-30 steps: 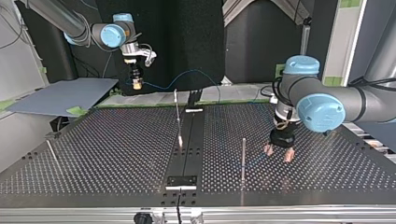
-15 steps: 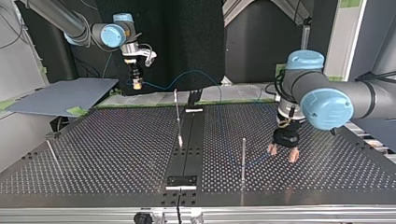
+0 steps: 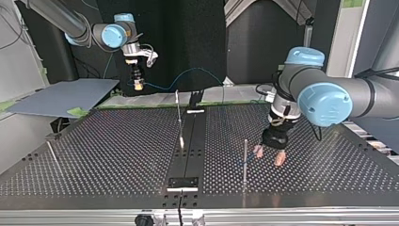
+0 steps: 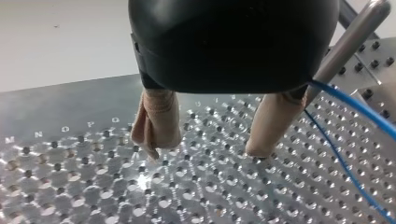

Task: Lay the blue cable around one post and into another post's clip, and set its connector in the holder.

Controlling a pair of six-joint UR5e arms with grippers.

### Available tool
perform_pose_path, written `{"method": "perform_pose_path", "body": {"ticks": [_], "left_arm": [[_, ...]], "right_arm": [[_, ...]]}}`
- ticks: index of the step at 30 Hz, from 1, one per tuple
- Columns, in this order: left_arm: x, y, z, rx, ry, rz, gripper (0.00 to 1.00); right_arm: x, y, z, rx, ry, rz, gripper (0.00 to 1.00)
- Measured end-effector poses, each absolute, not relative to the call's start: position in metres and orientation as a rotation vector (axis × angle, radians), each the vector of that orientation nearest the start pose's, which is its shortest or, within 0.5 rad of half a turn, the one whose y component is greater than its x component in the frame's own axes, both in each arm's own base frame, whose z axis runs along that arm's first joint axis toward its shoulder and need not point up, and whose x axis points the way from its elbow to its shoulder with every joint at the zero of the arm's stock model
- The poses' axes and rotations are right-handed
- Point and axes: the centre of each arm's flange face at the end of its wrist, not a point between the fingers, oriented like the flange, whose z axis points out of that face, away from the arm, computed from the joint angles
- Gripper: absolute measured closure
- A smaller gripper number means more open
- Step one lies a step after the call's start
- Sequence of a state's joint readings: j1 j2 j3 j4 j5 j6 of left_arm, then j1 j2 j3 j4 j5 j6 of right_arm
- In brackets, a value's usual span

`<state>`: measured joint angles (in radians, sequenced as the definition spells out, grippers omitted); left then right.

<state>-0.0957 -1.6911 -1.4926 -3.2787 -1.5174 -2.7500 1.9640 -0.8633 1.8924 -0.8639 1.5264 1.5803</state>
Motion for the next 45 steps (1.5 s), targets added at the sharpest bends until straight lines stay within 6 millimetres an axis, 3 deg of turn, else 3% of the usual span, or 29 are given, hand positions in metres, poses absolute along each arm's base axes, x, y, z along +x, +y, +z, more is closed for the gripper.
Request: {"method": "perform_pose_path", "body": {"ticks": [28,45], "left_arm": [[0.484,-0.214,0.445,-0.875,1.741,-0.954,0.0],[0.473,-0.215,0.456,-0.898,1.731,-0.979,0.0]], "right_arm": [[0.343,-0.464,0.035,1.663,-1.076,1.43,0.99],[0.343,-0.465,0.035,1.662,-1.075,1.43,0.99]]}}
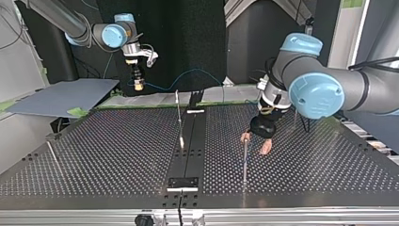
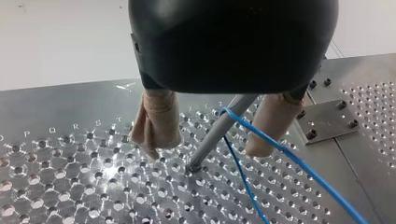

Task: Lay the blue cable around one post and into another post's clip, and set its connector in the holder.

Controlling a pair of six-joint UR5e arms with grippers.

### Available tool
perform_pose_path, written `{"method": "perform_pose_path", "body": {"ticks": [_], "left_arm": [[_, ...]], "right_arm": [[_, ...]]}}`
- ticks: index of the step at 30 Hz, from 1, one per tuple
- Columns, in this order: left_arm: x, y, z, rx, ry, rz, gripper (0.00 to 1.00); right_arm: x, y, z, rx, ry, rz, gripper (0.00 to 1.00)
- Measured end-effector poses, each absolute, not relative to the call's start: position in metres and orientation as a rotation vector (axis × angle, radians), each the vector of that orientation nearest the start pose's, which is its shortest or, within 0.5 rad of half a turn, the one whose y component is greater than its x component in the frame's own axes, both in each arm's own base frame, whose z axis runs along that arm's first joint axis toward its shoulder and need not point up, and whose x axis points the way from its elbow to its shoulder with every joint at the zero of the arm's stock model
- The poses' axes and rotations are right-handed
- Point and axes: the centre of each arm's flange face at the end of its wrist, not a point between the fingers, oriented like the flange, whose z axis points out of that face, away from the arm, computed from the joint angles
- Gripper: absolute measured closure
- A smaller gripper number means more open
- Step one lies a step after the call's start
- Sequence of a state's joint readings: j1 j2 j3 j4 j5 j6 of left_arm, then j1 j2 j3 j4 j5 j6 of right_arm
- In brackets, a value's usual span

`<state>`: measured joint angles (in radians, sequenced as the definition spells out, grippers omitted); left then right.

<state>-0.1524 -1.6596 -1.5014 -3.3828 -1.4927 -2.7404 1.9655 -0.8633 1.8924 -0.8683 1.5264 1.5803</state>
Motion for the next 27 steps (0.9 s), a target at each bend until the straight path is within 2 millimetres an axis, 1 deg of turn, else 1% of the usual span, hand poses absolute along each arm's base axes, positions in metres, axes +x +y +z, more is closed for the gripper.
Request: {"method": "perform_pose_path", "body": {"ticks": [4,10,14,21,27], "left_arm": [[0.469,-0.216,0.459,-0.893,1.736,-0.971,0.0],[0.458,-0.215,0.459,-0.893,1.738,-0.959,0.0],[0.446,-0.212,0.46,-0.892,1.734,-0.954,0.0],[0.421,-0.206,0.475,-0.873,1.695,-0.934,0.0],[0.399,-0.2,0.479,-0.826,1.657,-0.896,0.0]], "right_arm": [[0.343,-0.465,0.035,1.663,-1.075,1.43,0.99],[0.343,-0.465,0.035,1.662,-1.075,1.43,0.99],[0.343,-0.465,0.035,1.662,-1.075,1.431,0.99],[0.343,-0.465,0.035,1.661,-1.076,1.432,0.99],[0.343,-0.464,0.035,1.663,-1.078,1.431,0.99]]}}
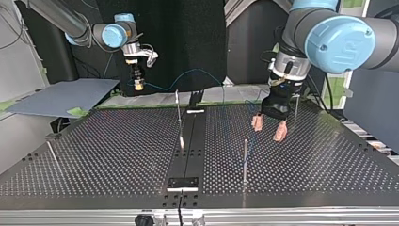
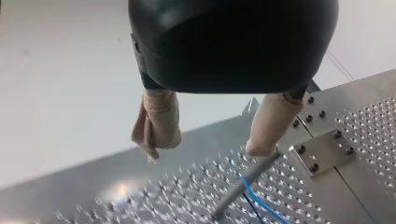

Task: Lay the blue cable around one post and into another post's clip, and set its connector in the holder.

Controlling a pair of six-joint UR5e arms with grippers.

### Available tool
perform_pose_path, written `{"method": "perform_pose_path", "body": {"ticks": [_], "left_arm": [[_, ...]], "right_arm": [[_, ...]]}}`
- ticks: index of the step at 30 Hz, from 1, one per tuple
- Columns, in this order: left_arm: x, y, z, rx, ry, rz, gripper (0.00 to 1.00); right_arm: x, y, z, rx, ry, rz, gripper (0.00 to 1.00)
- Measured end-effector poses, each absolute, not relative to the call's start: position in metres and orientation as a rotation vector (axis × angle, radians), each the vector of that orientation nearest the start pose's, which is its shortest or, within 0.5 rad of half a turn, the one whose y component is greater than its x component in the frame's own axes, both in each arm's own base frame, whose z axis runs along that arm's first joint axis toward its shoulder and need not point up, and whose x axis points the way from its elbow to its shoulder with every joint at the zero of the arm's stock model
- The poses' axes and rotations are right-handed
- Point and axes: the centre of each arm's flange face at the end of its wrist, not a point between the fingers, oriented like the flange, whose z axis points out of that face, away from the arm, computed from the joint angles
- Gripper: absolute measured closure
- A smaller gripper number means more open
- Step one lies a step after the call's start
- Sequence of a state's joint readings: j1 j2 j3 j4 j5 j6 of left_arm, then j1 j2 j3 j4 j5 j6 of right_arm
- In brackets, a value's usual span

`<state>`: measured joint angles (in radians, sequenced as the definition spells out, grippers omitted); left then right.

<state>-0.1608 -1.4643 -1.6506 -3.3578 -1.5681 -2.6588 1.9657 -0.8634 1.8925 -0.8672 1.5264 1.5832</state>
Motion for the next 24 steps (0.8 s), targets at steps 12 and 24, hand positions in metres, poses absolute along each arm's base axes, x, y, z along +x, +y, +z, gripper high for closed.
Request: {"method": "perform_pose_path", "body": {"ticks": [12,24], "left_arm": [[0.376,-0.192,0.464,-0.739,1.592,-0.791,0.0],[0.376,-0.185,0.416,-0.719,1.692,-0.575,0.0]], "right_arm": [[0.344,-0.463,0.035,1.667,-1.074,1.431,0.99],[0.345,-0.463,0.035,1.668,-1.072,1.432,0.99]]}}
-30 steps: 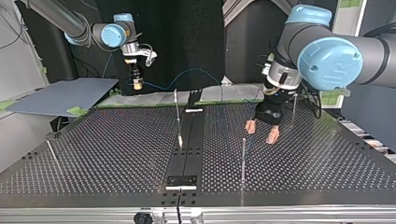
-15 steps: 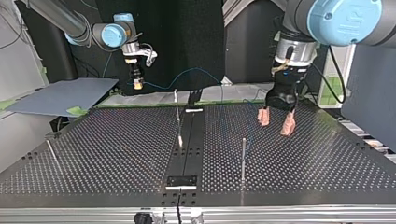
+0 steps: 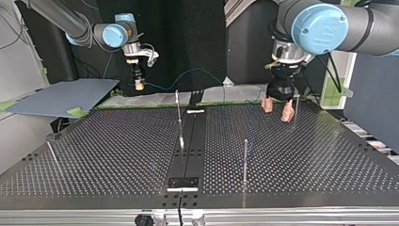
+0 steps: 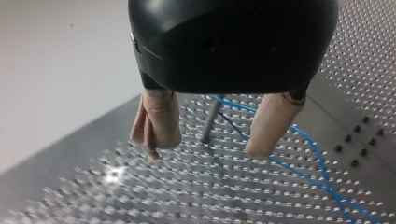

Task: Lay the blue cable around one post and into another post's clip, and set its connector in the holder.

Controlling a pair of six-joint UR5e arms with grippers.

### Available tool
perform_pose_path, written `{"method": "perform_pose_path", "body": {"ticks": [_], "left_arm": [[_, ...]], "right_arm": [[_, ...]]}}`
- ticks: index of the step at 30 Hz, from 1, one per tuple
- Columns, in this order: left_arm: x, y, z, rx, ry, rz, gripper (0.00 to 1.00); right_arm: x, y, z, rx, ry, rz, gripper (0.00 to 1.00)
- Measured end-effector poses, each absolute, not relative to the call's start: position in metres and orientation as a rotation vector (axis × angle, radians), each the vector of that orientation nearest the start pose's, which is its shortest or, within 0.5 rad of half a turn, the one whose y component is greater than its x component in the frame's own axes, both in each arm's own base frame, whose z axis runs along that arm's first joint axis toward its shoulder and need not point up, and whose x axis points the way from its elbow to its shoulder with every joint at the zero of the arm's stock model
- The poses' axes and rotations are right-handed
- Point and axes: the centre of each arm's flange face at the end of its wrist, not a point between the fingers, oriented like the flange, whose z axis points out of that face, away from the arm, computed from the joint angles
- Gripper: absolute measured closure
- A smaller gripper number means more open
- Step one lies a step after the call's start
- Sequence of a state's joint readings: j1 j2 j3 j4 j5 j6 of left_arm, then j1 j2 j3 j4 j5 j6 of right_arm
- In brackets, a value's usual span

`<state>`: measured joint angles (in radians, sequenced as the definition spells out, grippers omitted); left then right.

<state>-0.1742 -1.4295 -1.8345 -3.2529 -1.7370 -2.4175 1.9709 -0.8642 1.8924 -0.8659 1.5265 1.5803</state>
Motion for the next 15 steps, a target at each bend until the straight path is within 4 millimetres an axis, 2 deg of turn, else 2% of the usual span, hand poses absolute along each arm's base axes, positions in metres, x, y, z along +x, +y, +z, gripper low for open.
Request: {"method": "perform_pose_path", "body": {"ticks": [8,15], "left_arm": [[0.364,-0.176,0.464,-0.685,1.648,-0.455,0.0],[0.363,-0.172,0.489,-0.665,1.645,-0.355,0.0]], "right_arm": [[0.345,-0.463,0.036,1.663,-1.069,1.436,0.99],[0.345,-0.464,0.036,1.661,-1.068,1.437,0.99]]}}
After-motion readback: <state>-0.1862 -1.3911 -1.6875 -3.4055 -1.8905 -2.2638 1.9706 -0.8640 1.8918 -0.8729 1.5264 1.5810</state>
